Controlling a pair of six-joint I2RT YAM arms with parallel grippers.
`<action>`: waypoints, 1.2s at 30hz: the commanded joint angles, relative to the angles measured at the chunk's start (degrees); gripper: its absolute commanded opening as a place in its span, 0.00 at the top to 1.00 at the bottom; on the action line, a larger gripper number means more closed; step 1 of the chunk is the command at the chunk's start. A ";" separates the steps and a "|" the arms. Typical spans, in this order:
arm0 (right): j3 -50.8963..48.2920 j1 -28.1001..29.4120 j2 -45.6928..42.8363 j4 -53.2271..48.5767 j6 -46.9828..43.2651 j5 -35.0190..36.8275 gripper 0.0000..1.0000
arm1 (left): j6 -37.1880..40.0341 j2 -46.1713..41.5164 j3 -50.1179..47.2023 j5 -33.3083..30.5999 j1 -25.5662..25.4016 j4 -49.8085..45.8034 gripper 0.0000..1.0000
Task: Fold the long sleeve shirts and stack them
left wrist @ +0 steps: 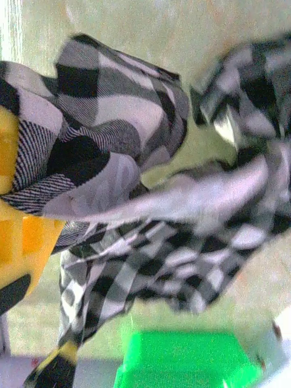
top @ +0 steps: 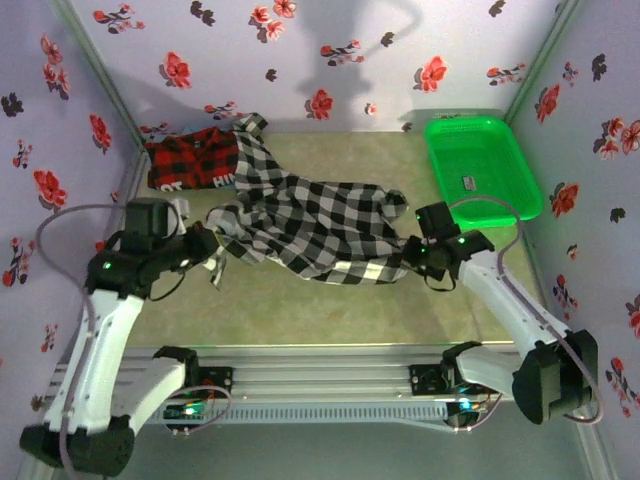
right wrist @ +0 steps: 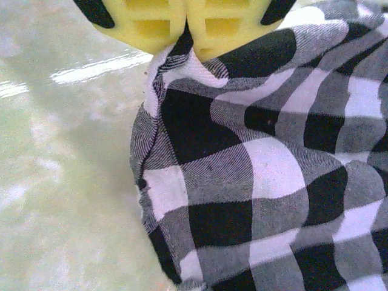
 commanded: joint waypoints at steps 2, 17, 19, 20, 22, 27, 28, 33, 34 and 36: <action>2.92 -2.12 0.20 -7.11 -6.24 -0.43 1.00 | -9.68 -5.42 0.04 9.57 -0.82 -10.00 1.00; -6.02 -2.61 -3.96 -6.11 -4.15 0.89 0.48 | -19.57 -17.01 -12.66 9.24 -2.43 -23.66 0.10; -2.30 -3.48 -1.98 -7.01 -6.15 2.30 0.43 | -15.10 -9.95 -6.84 5.35 -2.41 -22.24 0.05; 0.47 -4.05 -0.66 -7.68 -7.33 3.25 0.40 | -12.66 -5.93 -3.04 2.79 -2.40 -22.01 0.03; 5.43 -4.87 2.89 -8.33 -9.93 5.14 0.37 | -7.95 0.79 2.50 -1.49 -2.39 -19.28 0.00; 15.54 -6.18 15.35 -5.55 -15.36 3.21 0.35 | 2.45 18.55 7.06 -2.16 -1.21 -8.90 0.03; 17.39 -6.63 18.71 -4.91 -15.82 2.38 0.36 | 3.22 21.58 6.80 -2.35 -1.10 -6.49 0.08; 24.25 -7.42 32.22 1.22 -16.49 -1.29 0.40 | 4.21 31.28 2.41 -3.79 -0.60 5.01 0.33; 25.94 -7.40 34.85 2.62 -16.53 -2.66 0.41 | 4.07 33.01 1.42 -4.48 -0.47 6.95 0.37; 29.13 -7.47 40.23 5.17 -16.60 -5.65 0.43 | 3.02 35.82 -0.60 -5.03 -0.05 11.11 0.42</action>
